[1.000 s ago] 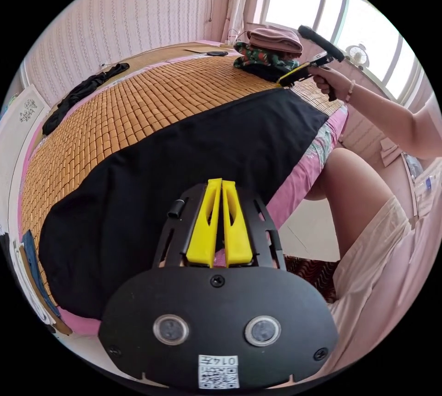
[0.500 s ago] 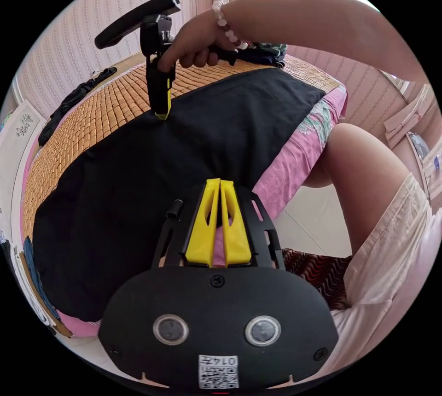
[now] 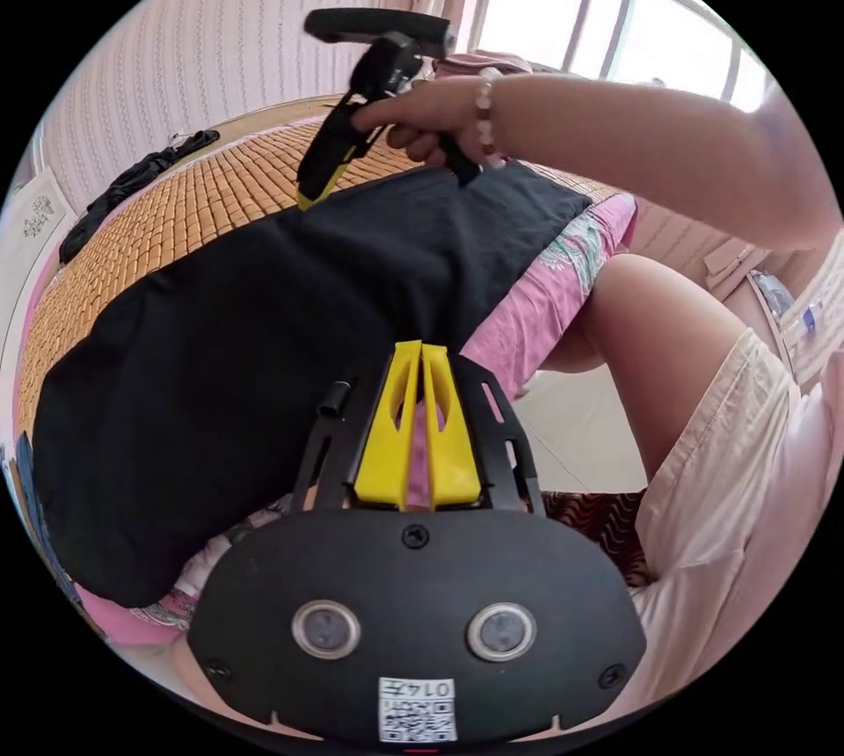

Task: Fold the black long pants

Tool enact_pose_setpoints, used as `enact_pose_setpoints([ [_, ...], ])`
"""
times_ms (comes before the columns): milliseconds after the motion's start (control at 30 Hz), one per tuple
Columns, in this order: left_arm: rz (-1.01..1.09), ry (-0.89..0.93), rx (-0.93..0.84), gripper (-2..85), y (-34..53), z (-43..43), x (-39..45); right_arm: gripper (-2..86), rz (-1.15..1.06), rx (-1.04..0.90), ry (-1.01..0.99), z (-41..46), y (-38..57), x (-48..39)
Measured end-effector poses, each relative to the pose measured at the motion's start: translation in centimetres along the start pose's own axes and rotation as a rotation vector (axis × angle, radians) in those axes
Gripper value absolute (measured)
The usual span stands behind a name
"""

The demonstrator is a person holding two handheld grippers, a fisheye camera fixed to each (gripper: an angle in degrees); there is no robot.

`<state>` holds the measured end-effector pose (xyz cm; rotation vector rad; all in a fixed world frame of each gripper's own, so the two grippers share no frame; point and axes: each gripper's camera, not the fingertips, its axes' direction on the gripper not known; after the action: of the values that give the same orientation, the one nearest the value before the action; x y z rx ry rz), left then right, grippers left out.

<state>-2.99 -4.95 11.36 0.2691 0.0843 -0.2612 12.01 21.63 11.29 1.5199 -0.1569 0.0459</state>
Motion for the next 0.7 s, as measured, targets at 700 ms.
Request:
enact_pose_setpoints([
  [700, 0.374, 0.065, 0.025, 3.2, -33.4, 13.7, 12.0, 11.0, 1.191, 0.566, 0.367, -6.5, 46.4, 19.4],
])
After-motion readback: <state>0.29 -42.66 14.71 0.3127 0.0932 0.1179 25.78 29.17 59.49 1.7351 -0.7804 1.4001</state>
